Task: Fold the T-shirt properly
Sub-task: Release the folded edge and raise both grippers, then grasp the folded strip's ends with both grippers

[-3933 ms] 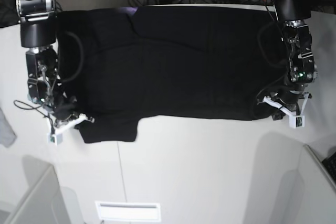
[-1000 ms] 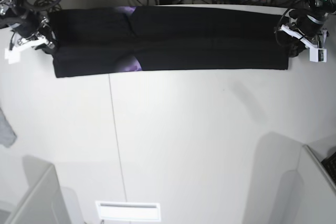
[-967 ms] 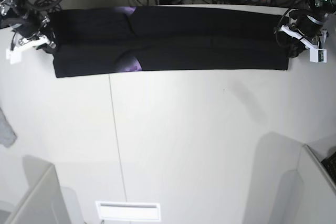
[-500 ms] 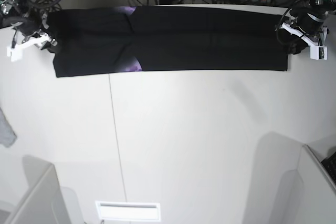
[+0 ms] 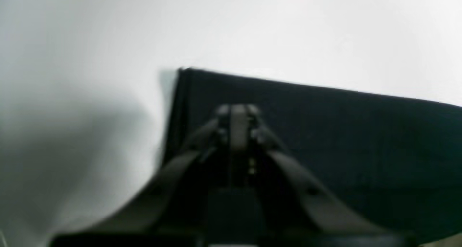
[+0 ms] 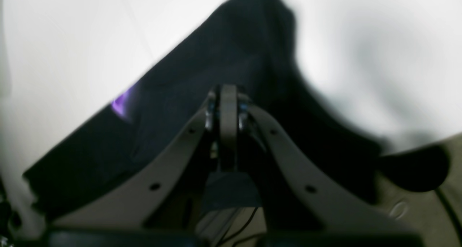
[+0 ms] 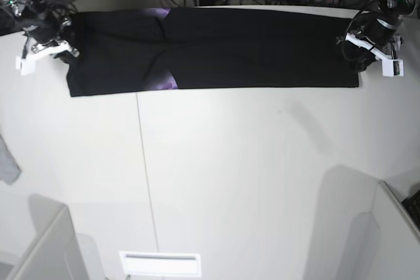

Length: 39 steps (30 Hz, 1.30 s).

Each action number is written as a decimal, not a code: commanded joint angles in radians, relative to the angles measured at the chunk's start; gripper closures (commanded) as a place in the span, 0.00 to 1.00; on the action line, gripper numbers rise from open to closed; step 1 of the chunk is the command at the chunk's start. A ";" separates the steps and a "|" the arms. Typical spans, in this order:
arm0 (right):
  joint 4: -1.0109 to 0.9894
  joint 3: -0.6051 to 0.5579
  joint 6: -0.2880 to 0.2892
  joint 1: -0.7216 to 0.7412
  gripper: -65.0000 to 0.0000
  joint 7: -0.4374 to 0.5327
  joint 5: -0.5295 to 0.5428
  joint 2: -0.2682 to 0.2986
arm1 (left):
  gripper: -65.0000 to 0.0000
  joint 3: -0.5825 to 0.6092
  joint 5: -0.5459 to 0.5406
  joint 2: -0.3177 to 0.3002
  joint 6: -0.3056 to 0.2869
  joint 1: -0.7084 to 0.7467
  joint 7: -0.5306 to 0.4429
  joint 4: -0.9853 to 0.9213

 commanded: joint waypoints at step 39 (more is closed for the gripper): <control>-0.480 -0.141 -0.007 0.545 1.00 0.019 -0.430 -0.042 | 1.00 0.077 0.207 -0.028 0.006 -0.374 -0.014 -0.496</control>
